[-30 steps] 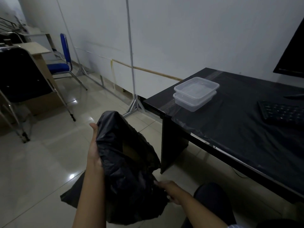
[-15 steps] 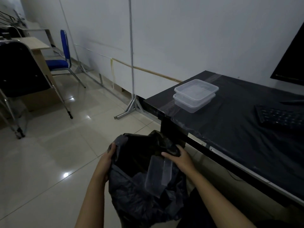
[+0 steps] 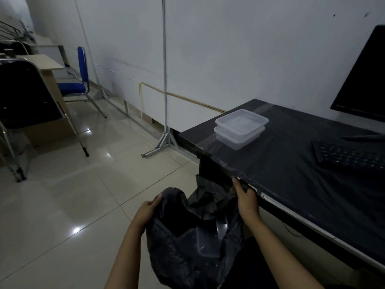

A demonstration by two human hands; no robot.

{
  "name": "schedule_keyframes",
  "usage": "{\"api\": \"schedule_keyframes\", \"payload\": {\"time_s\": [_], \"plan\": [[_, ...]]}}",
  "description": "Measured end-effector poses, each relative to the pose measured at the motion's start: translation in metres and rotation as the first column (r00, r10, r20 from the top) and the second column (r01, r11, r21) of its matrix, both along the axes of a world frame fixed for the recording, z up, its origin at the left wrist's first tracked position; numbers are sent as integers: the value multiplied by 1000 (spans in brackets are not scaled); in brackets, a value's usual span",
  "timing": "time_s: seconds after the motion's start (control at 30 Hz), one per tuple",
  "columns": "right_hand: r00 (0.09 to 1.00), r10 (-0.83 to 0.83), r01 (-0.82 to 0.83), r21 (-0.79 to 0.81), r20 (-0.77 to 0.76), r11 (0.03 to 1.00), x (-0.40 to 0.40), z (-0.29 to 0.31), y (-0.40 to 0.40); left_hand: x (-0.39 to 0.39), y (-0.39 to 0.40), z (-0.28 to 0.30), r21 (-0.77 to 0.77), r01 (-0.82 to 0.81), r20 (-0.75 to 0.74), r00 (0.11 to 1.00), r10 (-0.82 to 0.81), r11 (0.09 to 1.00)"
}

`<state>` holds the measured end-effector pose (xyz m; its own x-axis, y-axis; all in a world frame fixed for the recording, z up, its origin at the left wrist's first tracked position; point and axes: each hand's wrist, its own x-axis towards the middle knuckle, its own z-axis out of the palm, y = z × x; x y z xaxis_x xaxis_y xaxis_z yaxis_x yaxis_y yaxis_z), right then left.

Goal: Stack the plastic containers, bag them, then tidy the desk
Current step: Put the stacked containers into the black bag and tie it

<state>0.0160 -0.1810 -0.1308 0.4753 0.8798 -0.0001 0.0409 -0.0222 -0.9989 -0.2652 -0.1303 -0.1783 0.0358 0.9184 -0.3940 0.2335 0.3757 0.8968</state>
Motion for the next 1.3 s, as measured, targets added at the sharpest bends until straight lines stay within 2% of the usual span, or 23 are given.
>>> {"api": "schedule_keyframes", "payload": {"time_s": [0.07,0.17,0.33,0.43,0.5,0.6,0.67,0.73,0.8,0.87,1.0,1.1,1.13,1.2,1.3], "plan": [[999,-37,37,18,-3,999,5,3,-2,2,0,-2,20,49,-55,997,-48,999],[992,-42,41,15,116,999,17,2,-7,10,-1,-5,42,93,-100,991,-88,995],[966,127,-95,-149,224,984,34,-4,-17,26,4,-3,43,135,-159,979,-127,990],[929,259,-183,-280,265,942,42,-6,-22,33,11,6,51,151,-189,972,-139,987],[829,425,-266,-411,364,872,49,-2,-28,37,15,12,44,152,-201,969,-140,987],[583,619,-292,-575,526,764,57,7,-38,43,17,20,34,184,-217,961,-172,982],[514,658,-280,-617,550,735,60,7,-44,46,17,23,29,190,-227,958,-178,981],[598,626,-285,-597,501,750,61,4,-45,49,17,25,39,182,-243,955,-167,983],[719,570,-325,-534,397,781,59,3,-46,52,16,28,35,185,-252,953,-171,982],[797,530,-365,-469,289,804,55,5,-44,53,17,29,29,184,-252,953,-171,982],[899,434,-392,-327,62,860,51,11,-44,55,20,31,40,175,-259,953,-159,984],[933,355,-359,-241,-62,901,47,15,-44,59,24,39,66,169,-316,938,-140,983],[938,327,-345,-217,-116,913,47,13,-45,62,25,41,96,147,-335,936,-107,984],[938,280,-316,-172,-202,933,45,14,-44,73,29,53,263,46,-333,942,46,964],[931,269,-310,-146,-248,940,43,17,-43,99,33,88,586,-144,-97,965,246,798]]}}
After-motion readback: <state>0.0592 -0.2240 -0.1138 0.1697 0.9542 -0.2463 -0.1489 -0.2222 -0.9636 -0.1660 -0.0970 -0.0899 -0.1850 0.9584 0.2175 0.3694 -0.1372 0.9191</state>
